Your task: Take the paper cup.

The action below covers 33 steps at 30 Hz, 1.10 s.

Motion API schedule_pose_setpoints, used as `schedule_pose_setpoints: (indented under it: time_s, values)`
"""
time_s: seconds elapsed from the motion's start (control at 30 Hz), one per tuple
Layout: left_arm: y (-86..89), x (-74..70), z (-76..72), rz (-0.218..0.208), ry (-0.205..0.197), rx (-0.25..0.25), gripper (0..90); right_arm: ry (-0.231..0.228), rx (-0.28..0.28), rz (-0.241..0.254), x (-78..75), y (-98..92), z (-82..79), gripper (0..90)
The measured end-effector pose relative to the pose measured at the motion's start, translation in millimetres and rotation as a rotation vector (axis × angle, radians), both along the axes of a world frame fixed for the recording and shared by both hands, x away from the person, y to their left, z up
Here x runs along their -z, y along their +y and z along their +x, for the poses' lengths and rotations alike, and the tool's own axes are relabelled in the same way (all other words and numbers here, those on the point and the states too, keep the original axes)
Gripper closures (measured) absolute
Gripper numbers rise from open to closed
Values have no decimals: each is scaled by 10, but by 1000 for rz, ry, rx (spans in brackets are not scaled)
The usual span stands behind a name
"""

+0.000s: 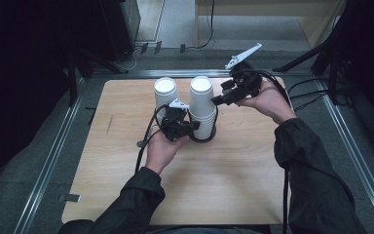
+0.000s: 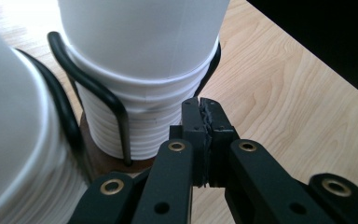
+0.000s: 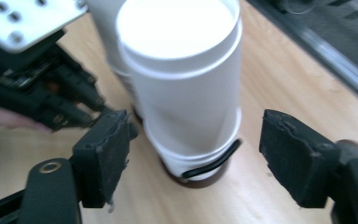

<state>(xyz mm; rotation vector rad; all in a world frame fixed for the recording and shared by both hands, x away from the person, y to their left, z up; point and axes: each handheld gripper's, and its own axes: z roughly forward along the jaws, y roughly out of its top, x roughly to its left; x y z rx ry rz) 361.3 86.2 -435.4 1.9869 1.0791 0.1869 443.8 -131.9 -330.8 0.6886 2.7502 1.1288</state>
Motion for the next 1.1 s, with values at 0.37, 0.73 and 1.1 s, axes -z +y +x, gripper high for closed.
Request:
schedule_pose_setpoints:
  time_s: [0.37, 0.73, 1.1]
  values:
    - [-38, 6, 35, -4, -15, -24, 898, 18, -35, -81, -44, 431, 160, 140]
    - [-41, 40, 38, 23, -28, -50, 899, -24, -45, -153, -16, 754, 193, 226]
    - [-50, 44, 28, 25, -36, -48, 899, -42, -34, -182, -43, 791, 169, 248]
